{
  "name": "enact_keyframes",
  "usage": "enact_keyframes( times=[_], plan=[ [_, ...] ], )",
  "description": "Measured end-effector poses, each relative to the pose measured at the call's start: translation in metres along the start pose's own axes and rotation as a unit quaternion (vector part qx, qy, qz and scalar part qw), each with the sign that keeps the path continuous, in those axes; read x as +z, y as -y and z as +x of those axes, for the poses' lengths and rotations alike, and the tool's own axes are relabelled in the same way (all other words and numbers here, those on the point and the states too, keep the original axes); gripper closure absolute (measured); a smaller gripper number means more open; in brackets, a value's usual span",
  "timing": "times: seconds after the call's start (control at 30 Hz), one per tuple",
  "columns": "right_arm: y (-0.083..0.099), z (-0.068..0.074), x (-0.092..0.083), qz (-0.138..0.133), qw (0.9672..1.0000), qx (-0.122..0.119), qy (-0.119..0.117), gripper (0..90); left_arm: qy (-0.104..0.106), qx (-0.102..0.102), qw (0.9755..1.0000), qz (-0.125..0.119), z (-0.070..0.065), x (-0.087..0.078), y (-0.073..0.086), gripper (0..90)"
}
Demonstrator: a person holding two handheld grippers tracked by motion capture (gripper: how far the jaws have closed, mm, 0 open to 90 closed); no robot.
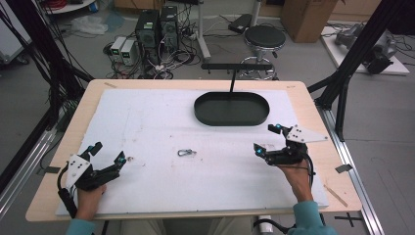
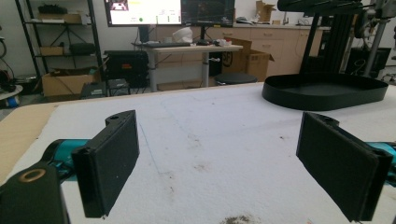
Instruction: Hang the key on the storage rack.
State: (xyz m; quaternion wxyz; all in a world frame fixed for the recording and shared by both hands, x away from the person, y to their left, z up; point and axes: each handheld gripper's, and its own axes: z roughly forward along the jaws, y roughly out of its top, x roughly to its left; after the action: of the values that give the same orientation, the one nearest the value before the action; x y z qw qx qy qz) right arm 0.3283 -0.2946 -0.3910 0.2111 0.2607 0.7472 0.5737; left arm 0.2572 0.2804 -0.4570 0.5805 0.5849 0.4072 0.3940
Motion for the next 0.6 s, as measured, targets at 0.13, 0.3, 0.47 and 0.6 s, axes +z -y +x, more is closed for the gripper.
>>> enact_keyframes(
  times=[0.13, 0.3, 0.47, 0.6],
  plan=[
    [-0.014, -0.001, 0.011, 0.016, 0.9995, -0.009, -0.026, 8.9, 0.0, 0.0, 1.0, -0.001, 0.0, 0.0, 0.0, 13.6],
    [-0.039, 0.003, 0.034, 0.05, 0.9954, -0.039, -0.071, 8.9, 0.0, 0.0, 1.0, 0.001, 0.0, 0.0, 0.0, 13.6],
    [-0.051, 0.009, 0.053, 0.073, 0.9906, -0.056, -0.101, 8.9, 0.0, 0.001, 1.0, 0.002, 0.0, 0.0, 0.0, 13.6],
    [-0.062, 0.019, 0.073, 0.095, 0.9838, -0.085, -0.126, 8.9, 0.0, 0.001, 1.0, 0.001, 0.0, 0.0, 0.0, 13.6]
  ],
)
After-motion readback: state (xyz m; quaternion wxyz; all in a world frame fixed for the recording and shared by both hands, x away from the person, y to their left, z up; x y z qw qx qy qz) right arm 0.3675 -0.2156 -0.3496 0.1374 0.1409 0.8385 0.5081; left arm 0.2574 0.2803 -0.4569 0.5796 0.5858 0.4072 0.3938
